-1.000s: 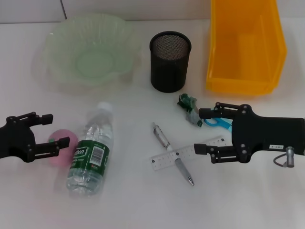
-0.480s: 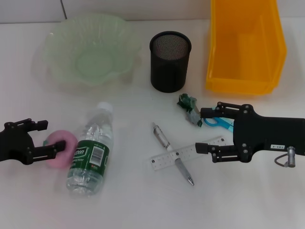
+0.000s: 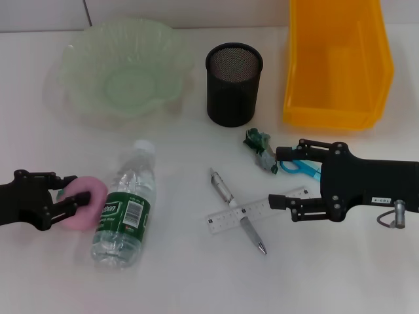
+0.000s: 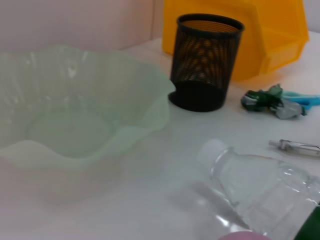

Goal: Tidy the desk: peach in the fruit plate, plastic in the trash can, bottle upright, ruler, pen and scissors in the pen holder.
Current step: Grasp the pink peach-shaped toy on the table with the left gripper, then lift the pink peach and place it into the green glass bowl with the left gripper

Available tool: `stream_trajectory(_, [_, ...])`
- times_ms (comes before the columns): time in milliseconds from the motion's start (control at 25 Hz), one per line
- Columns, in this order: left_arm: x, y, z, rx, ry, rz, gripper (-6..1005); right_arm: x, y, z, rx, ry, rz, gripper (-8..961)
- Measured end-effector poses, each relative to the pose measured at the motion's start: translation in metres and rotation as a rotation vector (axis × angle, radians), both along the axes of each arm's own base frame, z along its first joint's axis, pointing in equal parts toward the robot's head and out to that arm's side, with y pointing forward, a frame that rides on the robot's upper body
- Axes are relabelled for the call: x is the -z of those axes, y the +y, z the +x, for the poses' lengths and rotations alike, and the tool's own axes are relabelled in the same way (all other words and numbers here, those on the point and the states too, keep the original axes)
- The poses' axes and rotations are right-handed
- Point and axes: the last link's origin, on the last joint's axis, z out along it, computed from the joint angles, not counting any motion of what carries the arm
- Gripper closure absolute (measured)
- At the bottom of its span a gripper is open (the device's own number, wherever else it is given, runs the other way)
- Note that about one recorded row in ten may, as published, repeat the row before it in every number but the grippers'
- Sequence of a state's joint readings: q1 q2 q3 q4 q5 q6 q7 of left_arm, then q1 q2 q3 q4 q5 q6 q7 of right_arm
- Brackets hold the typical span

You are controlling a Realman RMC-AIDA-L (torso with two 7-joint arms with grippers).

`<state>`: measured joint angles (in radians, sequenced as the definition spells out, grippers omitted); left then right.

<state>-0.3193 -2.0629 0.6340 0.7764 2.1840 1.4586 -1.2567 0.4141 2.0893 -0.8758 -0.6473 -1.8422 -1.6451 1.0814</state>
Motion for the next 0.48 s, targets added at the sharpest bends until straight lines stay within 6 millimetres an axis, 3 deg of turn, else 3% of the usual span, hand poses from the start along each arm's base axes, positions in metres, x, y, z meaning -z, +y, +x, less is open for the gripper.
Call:
stream_trajectory(80, [0.001,0.0,0.001,0.005,0.002,-0.008,522,0.0,0.0,0.0,0.002,-0.002,0.002,120])
stream_trajectory(320, [-0.001,0.0,0.001,0.009,0.001,0.003,718,0.002,0.0,0.001,0.011,0.0,-0.003,120])
stream_trajectory(480, [-0.011,0.003,0.006,0.025,-0.024,0.039,770,0.002,-0.001,0.002,0.014,0.0,-0.003,120])
